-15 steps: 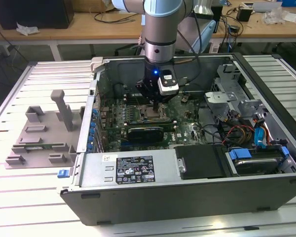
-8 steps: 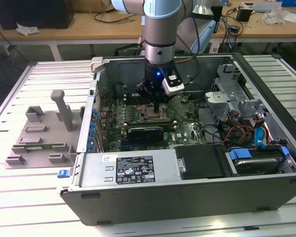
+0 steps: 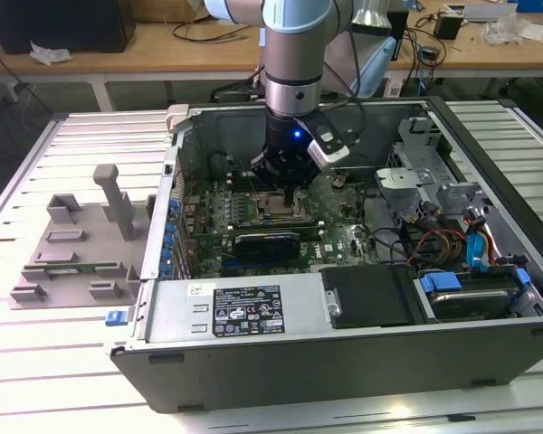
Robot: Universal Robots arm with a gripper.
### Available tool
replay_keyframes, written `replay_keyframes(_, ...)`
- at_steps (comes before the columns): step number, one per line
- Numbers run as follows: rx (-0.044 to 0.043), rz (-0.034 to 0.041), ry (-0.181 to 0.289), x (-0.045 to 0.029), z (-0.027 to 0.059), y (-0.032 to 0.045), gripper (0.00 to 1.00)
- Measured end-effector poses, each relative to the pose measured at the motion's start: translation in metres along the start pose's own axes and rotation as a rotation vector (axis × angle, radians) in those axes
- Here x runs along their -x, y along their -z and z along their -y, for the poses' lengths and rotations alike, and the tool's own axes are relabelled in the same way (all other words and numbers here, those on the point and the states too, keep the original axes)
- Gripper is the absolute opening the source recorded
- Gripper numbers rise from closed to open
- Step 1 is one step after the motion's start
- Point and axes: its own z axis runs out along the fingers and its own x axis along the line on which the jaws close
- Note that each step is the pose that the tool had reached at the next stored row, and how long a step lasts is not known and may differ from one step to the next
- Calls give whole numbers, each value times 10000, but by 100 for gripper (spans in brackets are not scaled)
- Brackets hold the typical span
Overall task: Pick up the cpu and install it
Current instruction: 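Close the cpu cover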
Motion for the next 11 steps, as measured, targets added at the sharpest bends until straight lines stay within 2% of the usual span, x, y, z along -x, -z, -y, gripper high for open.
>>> replay_keyframes(4, -4, 27, 230, -27, -3, 7, 11)
replay_keyframes(9, -7, 38, 305, -134, -16, 6, 11)
replay_keyframes(11, -9, 38, 330, -215, -26, 5, 11)
